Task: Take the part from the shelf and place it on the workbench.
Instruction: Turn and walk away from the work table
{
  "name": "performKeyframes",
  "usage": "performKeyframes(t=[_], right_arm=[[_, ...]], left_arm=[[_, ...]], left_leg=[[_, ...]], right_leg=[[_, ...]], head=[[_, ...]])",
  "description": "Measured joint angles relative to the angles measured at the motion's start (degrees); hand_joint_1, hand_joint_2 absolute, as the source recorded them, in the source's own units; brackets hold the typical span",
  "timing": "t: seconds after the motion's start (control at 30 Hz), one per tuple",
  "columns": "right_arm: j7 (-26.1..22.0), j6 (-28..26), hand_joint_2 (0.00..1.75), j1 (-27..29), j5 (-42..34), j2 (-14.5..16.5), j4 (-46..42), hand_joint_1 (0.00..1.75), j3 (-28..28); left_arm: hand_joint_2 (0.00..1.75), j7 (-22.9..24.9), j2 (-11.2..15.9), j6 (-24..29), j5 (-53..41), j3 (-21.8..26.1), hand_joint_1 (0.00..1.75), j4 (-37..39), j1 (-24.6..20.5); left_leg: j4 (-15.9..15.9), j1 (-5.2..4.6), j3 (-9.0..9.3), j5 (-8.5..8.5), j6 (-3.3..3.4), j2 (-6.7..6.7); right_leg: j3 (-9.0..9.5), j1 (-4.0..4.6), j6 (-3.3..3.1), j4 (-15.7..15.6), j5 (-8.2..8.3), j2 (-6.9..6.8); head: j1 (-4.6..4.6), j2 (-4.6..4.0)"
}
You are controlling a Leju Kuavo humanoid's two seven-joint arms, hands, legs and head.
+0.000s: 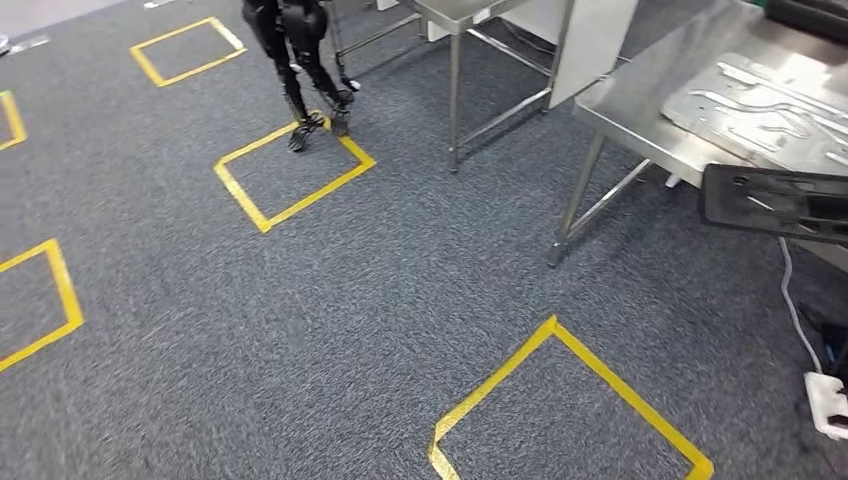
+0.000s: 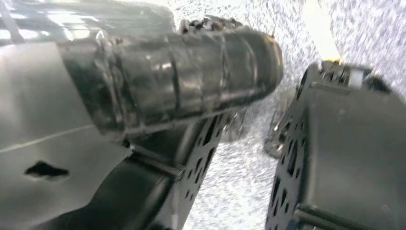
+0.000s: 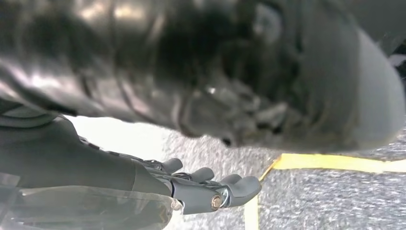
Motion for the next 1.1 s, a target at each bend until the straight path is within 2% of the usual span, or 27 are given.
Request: performKeyframes(t=[0.03, 0.07, 0.1, 0.17, 0.2, 0.23, 0.3, 0.33, 0.37, 0.4, 0.47, 0.5, 0.53, 0.57, 0.6, 0.63, 0.7, 0.73, 0.77, 0.8, 0.83, 0.9, 0.97, 1.0, 1.03, 1.07, 1.1], right_arm=[[0.00, 0.00, 0.00, 0.03, 0.00, -0.02, 0.05, 0.00, 0.00], [-0.02, 0.00, 0.00, 0.01, 0.00, -0.03, 0.09, 0.00, 0.00], [-0.04, 0.01, 0.00, -0.05, 0.02, -0.02, 0.10, 0.00, 0.00], [-0.08, 0.05, 0.00, -0.14, 0.09, 0.03, 0.09, 0.00, 0.00], [-0.09, 0.11, 0.00, -0.15, 0.15, 0.05, 0.09, 0.00, 0.00], [-0.10, 0.21, 0.00, -0.15, 0.22, 0.07, 0.09, 0.00, 0.00], [-0.10, 0.47, 0.00, -0.17, 0.41, 0.11, 0.09, 0.00, 0.00], [-0.10, 0.56, 0.00, -0.21, 0.53, 0.13, 0.08, 0.00, 0.00], [-0.11, 0.62, 0.00, -0.25, 0.64, 0.13, 0.08, 0.00, 0.01], [-0.11, 0.62, 0.00, -0.30, 0.75, 0.13, 0.08, 0.00, 0.01], [-0.14, 0.63, 0.00, -0.33, 0.92, 0.11, 0.09, 0.00, 0.02], [-0.16, 0.63, 0.00, -0.28, 0.96, 0.10, 0.10, 0.00, 0.02], [-0.19, 0.61, 0.00, -0.18, 0.96, 0.08, 0.11, 0.00, 0.02], [-0.21, 0.57, 0.00, -0.09, 0.95, 0.06, 0.12, 0.00, 0.02], [-0.25, 0.50, 0.00, -0.04, 0.95, 0.04, 0.13, 0.00, 0.02], [-0.28, 0.40, 0.00, -0.05, 0.94, 0.02, 0.13, 0.00, 0.02], [-0.33, 0.16, 0.00, -0.12, 0.94, 0.01, 0.13, 0.00, 0.02], [-0.38, 0.07, 0.00, -0.14, 0.94, 0.01, 0.13, 0.00, 0.02], [-0.48, 0.01, 0.00, -0.14, 0.94, 0.01, 0.13, 0.00, 0.02], [-0.61, -0.03, 0.00, -0.15, 0.94, 0.01, 0.13, 0.00, 0.02], [-0.77, -0.04, 0.00, -0.15, 0.94, 0.01, 0.12, 0.00, 0.02], [-1.04, -0.04, 0.00, -0.17, 0.98, 0.01, 0.11, 0.00, 0.02], [-1.15, -0.04, 0.00, -0.11, 1.04, 0.00, 0.11, 0.00, 0.02], [-1.15, -0.04, 0.00, -0.05, 1.05, -0.02, 0.13, 0.00, 0.02], [-1.16, -0.04, 0.00, 0.00, 1.05, -0.03, 0.14, 0.00, 0.02], [-1.18, -0.05, 0.00, 0.02, 1.05, -0.04, 0.16, 0.00, 0.02], [-1.21, -0.06, 0.00, 0.00, 1.05, -0.04, 0.17, 0.00, 0.02]], left_arm=[[0.00, 0.01, -0.05, 0.01, -0.05, 0.00, 0.00, 0.04, -0.04], [0.00, 0.02, -0.09, -0.02, -0.05, 0.00, 0.00, 0.09, -0.06], [0.00, 0.04, -0.13, -0.04, -0.01, 0.00, 0.00, 0.15, -0.03], [0.00, 0.07, -0.14, -0.08, 0.10, -0.01, 0.00, 0.34, 0.01], [0.00, 0.08, -0.15, -0.08, 0.13, -0.02, 0.00, 0.44, 0.01], [0.00, 0.09, -0.16, -0.08, 0.15, -0.03, 0.00, 0.53, 0.09], [0.00, 0.07, -0.17, -0.08, 0.20, -0.04, 0.00, 0.62, 0.25], [0.00, 0.07, -0.21, -0.08, 0.22, -0.04, 0.00, 0.65, 0.36], [0.00, 0.07, -0.24, -0.09, 0.24, -0.04, 0.00, 0.68, 0.38], [0.00, 0.08, -0.28, -0.12, 0.25, -0.04, 0.00, 0.72, 0.38], [0.00, 0.10, -0.37, -0.18, 0.31, -0.04, 0.00, 0.82, 0.37], [0.00, 0.10, -0.40, -0.21, 0.34, -0.04, 0.00, 0.86, 0.36], [0.00, 0.11, -0.43, -0.21, 0.38, -0.04, 0.00, 0.89, 0.37], [0.00, 0.11, -0.43, -0.21, 0.40, -0.04, 0.00, 0.91, 0.38], [0.00, 0.11, -0.43, -0.21, 0.42, -0.04, 0.00, 0.91, 0.39], [0.00, 0.11, -0.44, -0.21, 0.43, -0.04, 0.00, 0.92, 0.39], [0.00, 0.10, -0.45, -0.22, 0.45, -0.04, 0.00, 0.97, 0.35], [0.00, 0.09, -0.45, -0.22, 0.46, -0.04, 0.00, 1.00, 0.33], [0.00, 0.07, -0.45, -0.22, 0.46, -0.04, 0.00, 1.04, 0.33], [0.00, 0.05, -0.43, -0.23, 0.47, -0.04, 0.00, 1.08, 0.34], [0.00, 0.04, -0.42, -0.23, 0.48, -0.04, 0.00, 1.11, 0.38], [0.00, 0.08, -0.38, -0.22, 0.50, -0.04, 0.00, 1.17, 0.36], [0.00, 0.08, -0.40, -0.19, 0.43, -0.04, 0.00, 1.20, 0.19], [0.00, 0.03, -0.41, -0.18, 0.39, -0.04, 0.00, 1.20, 0.05], [0.00, -0.03, -0.42, -0.17, 0.33, -0.04, 0.00, 1.20, -0.06], [0.00, -0.08, -0.43, -0.18, 0.31, -0.04, 0.00, 1.20, -0.11], [0.00, -0.10, -0.43, -0.19, 0.30, -0.04, 0.00, 1.20, -0.09]], left_leg=[[0.80, 0.00, -0.30, 0.27, 0.07, 0.15], [-0.50, -0.04, 0.44, 1.55, 0.27, 0.30], [-3.68, -0.17, 2.13, 3.54, 0.65, 0.76], [-10.94, -0.91, 5.88, 6.20, 1.75, 3.42], [-13.34, -1.32, 7.13, 6.67, 2.27, 4.67], [-14.40, -1.69, 7.60, 6.53, 2.64, 5.45], [-14.96, -1.98, 7.50, 6.67, 3.03, 4.69], [-15.49, -1.77, 7.72, 6.95, 3.14, 4.05], [-16.10, -1.51, 8.10, 7.21, 3.26, 3.40], [-16.69, -1.21, 8.60, 7.51, 3.40, 2.81], [-17.19, -0.86, 9.09, 7.77, 3.62, 1.63], [-17.16, -0.81, 9.08, 7.77, 3.72, 0.94], [-17.08, -0.74, 9.10, 7.71, 3.73, 0.15], [-16.96, -0.65, 9.15, 7.63, 3.70, -0.70], [-16.74, -0.52, 9.21, 7.49, 3.58, -1.58], [-16.40, -0.39, 9.23, 7.25, 3.36, -2.43], [-15.36, -0.33, 8.83, 6.57, 2.71, -3.88], [-14.94, -0.35, 8.51, 6.34, 2.39, -4.46], [-14.73, -0.35, 8.20, 6.24, 2.10, -5.00], [-14.72, -0.29, 7.93, 6.25, 1.84, -5.60], [-14.70, -0.23, 7.80, 6.20, 1.59, -5.55], [-12.69, -0.26, 6.80, 5.00, 0.97, -3.46], [-6.61, -0.25, 3.87, 2.09, 0.41, -0.68], [-2.93, -0.16, 1.98, 0.66, 0.22, -0.16], [-0.20, -0.08, 0.57, -0.04, 0.11, 0.04], [0.68, -0.02, 0.08, 0.32, 0.10, 0.15], [-0.52, 0.01, 0.64, 1.68, 0.20, 0.35]], right_leg=[[0.08, 0.17, -0.09, 0.01, -0.12, -0.81], [0.20, 0.32, -0.15, 0.00, -0.24, -1.50], [0.38, 0.48, -0.18, 0.00, -0.37, -2.12], [0.87, 0.72, -0.14, -0.21, -0.61, -3.27], [1.04, 0.78, 0.01, -0.37, -0.67, -3.75], [1.15, 0.81, 0.19, -0.53, -0.69, -4.30], [1.49, 0.87, 0.69, -0.90, -0.70, -5.54], [1.66, 0.90, 0.96, -0.89, -0.88, -5.81], [1.57, 0.89, 1.25, -0.29, -1.38, -5.05], [0.92, 0.89, 1.51, 1.38, -2.35, -3.66], [-2.53, 0.72, 1.83, 8.33, -5.43, -0.25], [-4.60, 0.66, 1.93, 12.07, -6.69, 0.53], [-6.19, 0.57, 2.03, 14.56, -7.06, 0.88], [-6.81, 0.51, 2.13, 14.92, -6.30, 1.00], [-6.34, 0.43, 2.23, 13.00, -4.44, 1.16], [-5.01, 0.25, 2.37, 9.36, -1.96, 1.75], [-2.33, -0.25, 2.52, 2.54, 0.98, 4.24], [-1.62, -0.40, 2.44, 0.82, 1.32, 5.18], [-1.40, -0.40, 2.21, 0.38, 1.00, 5.57], [-1.25, -0.38, 1.85, 0.31, 0.99, 5.07], [-1.11, -0.35, 1.48, 0.16, 1.00, 4.45], [-0.69, -0.45, 0.74, -0.20, 0.97, 3.19], [-0.29, -0.38, 0.27, -0.37, 0.73, 1.75], [-0.13, -0.32, 0.14, -0.38, 0.56, 0.92], [0.03, -0.26, 0.07, -0.37, 0.38, 0.10], [0.22, -0.21, 0.07, -0.37, 0.19, -0.67], [0.47, -0.17, 0.09, -0.37, -0.01, -1.34]], head=[[-0.03, 0.00], [-0.01, 0.00], [-0.01, 0.00], [0.05, 0.00], [0.02, 0.00], [0.02, 0.00], [-0.09, 0.00], [-0.09, 0.00], [-0.01, 0.00], [0.13, 0.00], [0.48, 0.00], [0.55, 0.00], [0.57, 0.00], [0.56, 0.00], [0.57, 0.00], [0.58, 0.00], [0.68, 0.00], [0.76, 0.00], [0.84, 0.00], [0.86, 0.00], [0.89, 0.00], [0.56, 0.00], [0.21, 0.00], [0.19, 0.00], [0.19, 0.00], [0.17, 0.00], [0.18, 0.00]])
